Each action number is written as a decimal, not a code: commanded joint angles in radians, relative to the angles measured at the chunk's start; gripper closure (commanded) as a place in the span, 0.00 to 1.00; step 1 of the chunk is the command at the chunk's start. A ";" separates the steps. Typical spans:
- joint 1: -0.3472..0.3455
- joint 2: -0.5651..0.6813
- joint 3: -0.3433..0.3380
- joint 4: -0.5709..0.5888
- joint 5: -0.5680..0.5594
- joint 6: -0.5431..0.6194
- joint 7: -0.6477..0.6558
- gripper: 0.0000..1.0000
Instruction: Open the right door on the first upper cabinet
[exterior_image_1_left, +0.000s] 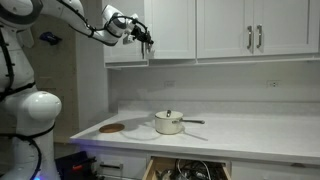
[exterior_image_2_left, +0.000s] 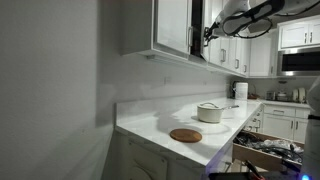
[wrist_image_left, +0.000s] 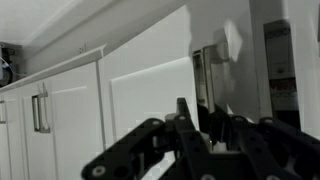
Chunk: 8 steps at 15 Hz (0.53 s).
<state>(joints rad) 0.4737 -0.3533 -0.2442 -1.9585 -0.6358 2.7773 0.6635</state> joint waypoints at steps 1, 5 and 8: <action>-0.094 -0.011 0.029 -0.013 -0.085 -0.091 0.106 0.94; -0.120 -0.046 0.060 -0.048 -0.128 -0.133 0.182 0.94; -0.245 -0.072 0.151 -0.102 0.036 -0.122 0.069 0.94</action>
<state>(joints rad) 0.4067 -0.3996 -0.1841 -1.9805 -0.7335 2.6936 0.8153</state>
